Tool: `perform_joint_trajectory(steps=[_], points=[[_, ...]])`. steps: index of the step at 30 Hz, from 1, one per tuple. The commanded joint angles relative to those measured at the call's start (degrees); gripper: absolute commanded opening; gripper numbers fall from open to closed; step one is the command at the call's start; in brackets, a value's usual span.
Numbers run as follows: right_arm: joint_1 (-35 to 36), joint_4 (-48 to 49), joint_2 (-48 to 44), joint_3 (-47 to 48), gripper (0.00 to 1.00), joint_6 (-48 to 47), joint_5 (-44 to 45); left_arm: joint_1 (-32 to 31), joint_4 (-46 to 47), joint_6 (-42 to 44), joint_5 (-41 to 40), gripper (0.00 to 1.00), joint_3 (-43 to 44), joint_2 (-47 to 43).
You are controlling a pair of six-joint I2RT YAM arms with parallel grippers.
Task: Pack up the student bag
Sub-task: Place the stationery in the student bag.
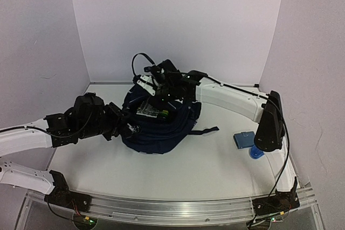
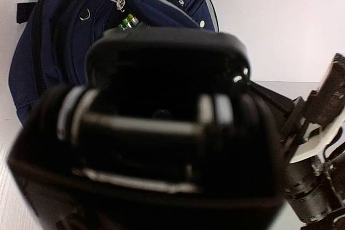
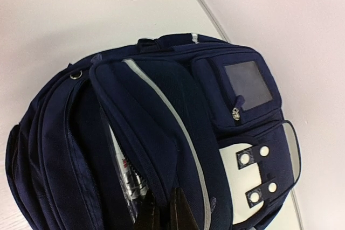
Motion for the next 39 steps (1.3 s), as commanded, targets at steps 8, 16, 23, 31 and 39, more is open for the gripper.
perform_joint_trajectory(steps=[8, 16, 23, 31, 39], points=[[0.59, 2.42, -0.62, 16.99, 0.0, 12.4, -5.39, -0.09, 23.67, 2.87, 2.62, 0.11, 5.01, 12.58], [0.59, 2.42, -2.37, 16.61, 0.0, 15.2, -10.49, 0.69, 30.33, 1.02, 1.44, 0.1, 7.97, 19.4], [0.57, 2.51, -4.9, 16.91, 0.0, 17.9, -14.95, 3.64, 30.98, 0.96, -1.02, 0.11, 11.49, 22.31], [0.03, 2.56, -5.56, 18.82, 0.0, 21.67, -17.6, 4.18, 28.87, 1.66, -3.39, 0.3, 19.76, 31.53], [-2.66, 2.78, -6.29, 19.79, 0.0, 27.34, -19.71, 3.97, 21.26, 0.16, -9.41, 0.41, 18.66, 27.35]])
